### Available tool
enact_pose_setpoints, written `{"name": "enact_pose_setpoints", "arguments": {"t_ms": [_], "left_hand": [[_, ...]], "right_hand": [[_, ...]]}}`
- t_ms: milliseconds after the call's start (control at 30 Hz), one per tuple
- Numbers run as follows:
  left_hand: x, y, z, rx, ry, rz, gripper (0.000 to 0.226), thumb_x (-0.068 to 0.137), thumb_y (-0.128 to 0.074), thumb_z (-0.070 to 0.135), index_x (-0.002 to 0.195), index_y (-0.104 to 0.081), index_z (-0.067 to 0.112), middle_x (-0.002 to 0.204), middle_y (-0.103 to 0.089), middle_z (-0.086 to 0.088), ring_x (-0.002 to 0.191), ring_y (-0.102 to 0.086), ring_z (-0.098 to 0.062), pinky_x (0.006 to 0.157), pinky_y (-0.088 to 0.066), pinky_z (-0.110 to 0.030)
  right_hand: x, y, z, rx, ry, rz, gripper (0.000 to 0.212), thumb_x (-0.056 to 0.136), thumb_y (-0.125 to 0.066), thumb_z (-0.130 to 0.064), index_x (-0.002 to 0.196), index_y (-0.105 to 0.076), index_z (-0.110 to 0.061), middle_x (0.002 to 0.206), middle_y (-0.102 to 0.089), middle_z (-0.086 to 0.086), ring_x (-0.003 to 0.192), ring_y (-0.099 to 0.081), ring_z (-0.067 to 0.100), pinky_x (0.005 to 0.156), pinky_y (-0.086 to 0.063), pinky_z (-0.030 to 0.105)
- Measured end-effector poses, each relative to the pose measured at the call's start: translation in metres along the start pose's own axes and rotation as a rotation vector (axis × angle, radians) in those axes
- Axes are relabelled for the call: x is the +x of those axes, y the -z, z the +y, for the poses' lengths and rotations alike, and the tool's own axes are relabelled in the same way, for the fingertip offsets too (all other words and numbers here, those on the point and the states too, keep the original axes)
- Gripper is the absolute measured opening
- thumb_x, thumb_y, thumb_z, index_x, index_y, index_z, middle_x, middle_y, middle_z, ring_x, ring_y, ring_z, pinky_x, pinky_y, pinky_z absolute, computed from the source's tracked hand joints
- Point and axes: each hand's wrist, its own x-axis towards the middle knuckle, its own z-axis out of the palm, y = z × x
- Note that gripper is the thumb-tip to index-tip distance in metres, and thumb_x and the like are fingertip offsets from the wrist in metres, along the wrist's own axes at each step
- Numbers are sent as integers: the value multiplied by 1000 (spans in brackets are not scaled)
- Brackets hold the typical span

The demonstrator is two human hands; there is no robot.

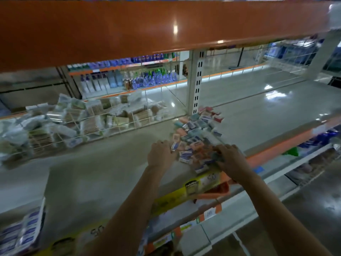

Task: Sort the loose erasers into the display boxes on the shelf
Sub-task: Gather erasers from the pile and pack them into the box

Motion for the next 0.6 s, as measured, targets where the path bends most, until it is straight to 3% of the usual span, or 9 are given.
{"name": "enact_pose_setpoints", "arguments": {"t_ms": [233,400,467,533,600], "left_hand": [[-3,-4,-4,-97,54,91,27,86,-59,30,109,-62,16,107,-59,-7,101,-54,-26,78,-46,-35],[-29,11,-18,-220,40,172,18,89,-57,23,104,-66,23,99,-65,0,86,-58,-18,67,-42,-27],[-45,26,-25,-298,14,175,16,89,-60,23,103,-66,22,95,-65,4,81,-59,-14,66,-43,-25],[-62,42,-32,-331,-21,176,15,89,-61,22,103,-66,22,92,-61,9,78,-57,-7,63,-40,-14],[-79,58,-41,-376,-32,183,13,90,-61,21,101,-65,25,88,-59,15,74,-55,2,61,-39,-9]], "right_hand": [[-2,5,-1,258,89,69,34,86,-64,-18,120,-60,-14,115,-58,7,106,-49,24,91,-38,30],[-3,11,-16,461,229,52,35,79,-71,-7,111,-64,-18,100,-56,-4,89,-55,11,74,-40,6],[-2,11,-28,559,286,23,35,79,-72,-6,109,-63,-21,97,-56,-10,89,-58,7,79,-45,8],[1,12,-44,618,322,-20,34,81,-70,-8,111,-63,-22,97,-58,-14,90,-60,5,84,-50,19],[5,14,-63,647,361,-81,30,86,-65,-13,112,-63,-27,95,-60,-17,88,-59,0,81,-48,13]]}}
